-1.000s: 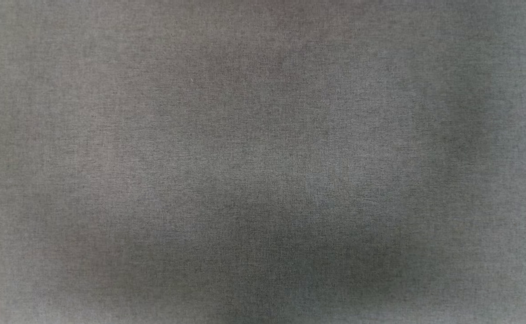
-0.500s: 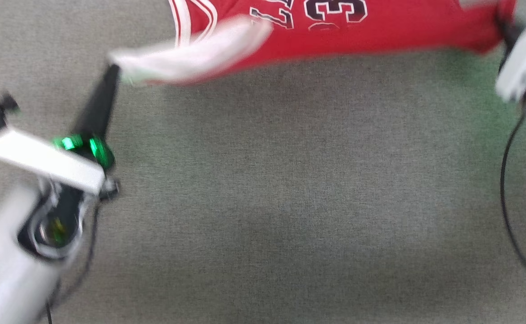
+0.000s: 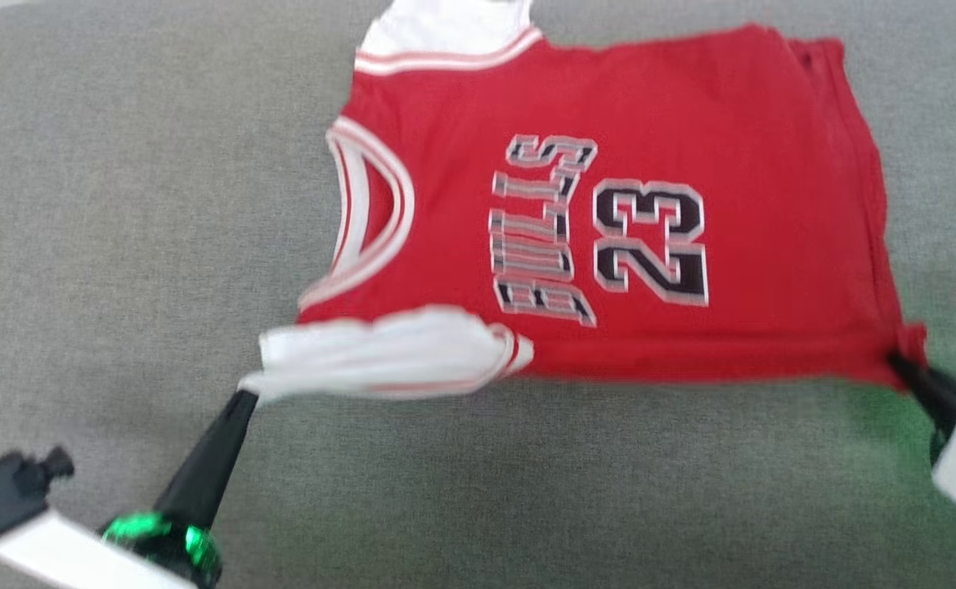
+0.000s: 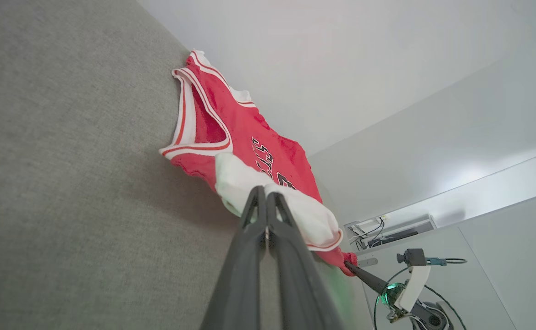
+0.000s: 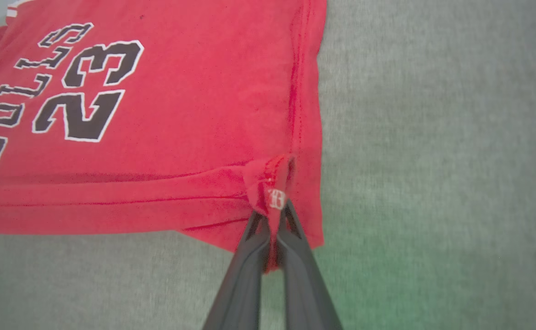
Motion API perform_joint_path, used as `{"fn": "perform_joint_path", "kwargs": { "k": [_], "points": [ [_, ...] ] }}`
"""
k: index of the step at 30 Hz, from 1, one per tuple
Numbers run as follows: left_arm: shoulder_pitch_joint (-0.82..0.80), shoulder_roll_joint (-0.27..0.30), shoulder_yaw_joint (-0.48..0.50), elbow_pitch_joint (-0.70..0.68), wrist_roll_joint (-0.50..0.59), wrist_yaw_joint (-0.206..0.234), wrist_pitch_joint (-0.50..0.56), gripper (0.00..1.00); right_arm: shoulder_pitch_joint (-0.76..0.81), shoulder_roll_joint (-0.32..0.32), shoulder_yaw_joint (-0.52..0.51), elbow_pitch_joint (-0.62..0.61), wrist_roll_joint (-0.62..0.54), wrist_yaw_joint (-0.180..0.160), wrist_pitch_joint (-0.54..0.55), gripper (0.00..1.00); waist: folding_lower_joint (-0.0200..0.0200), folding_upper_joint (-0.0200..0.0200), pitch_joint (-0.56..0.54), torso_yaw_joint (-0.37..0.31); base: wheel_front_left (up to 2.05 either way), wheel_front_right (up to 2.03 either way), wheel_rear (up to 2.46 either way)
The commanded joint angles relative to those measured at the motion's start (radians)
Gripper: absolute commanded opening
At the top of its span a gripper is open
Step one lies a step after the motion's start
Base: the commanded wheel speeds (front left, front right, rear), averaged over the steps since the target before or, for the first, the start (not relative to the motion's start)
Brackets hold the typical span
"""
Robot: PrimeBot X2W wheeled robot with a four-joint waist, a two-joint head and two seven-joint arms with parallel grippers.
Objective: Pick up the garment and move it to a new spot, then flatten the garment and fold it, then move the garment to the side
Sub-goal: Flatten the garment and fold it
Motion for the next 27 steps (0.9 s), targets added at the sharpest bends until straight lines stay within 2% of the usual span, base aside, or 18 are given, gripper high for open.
{"fn": "perform_joint_path", "kwargs": {
  "k": [1,6,12,19,27],
  "points": [
    [0.033,0.012,0.019,-0.019,0.011,0.002,-0.005,0.00,0.048,0.003,-0.021,-0.035,-0.006,-0.005,0.019,0.00,0.0000,-0.0001,-0.004,0.001,0.00,0.00,0.00],
    [0.150,0.040,0.056,-0.094,0.045,0.002,-0.005,0.00,0.205,0.062,-0.100,-0.214,-0.009,-0.005,0.095,0.00,0.0000,-0.0001,-0.004,0.000,0.00,0.00,0.00],
    [0.018,0.072,0.013,-0.108,0.030,0.002,0.037,0.00,0.167,0.129,-0.136,-0.283,-0.033,-0.004,0.124,0.00,0.0000,-0.0001,0.005,-0.016,0.00,0.00,0.00],
    [-0.239,0.058,-0.020,-0.014,-0.009,0.002,0.132,0.00,-0.004,0.152,-0.102,-0.212,-0.065,-0.003,0.098,0.00,0.0000,-0.0001,0.055,-0.046,0.00,0.00,0.00],
    [-0.452,0.028,-0.026,0.160,-0.062,0.002,0.208,0.00,-0.228,0.165,-0.019,-0.005,-0.093,-0.003,0.051,0.00,0.0000,-0.0001,0.132,-0.084,0.00,0.00,0.00]
  ]
}}
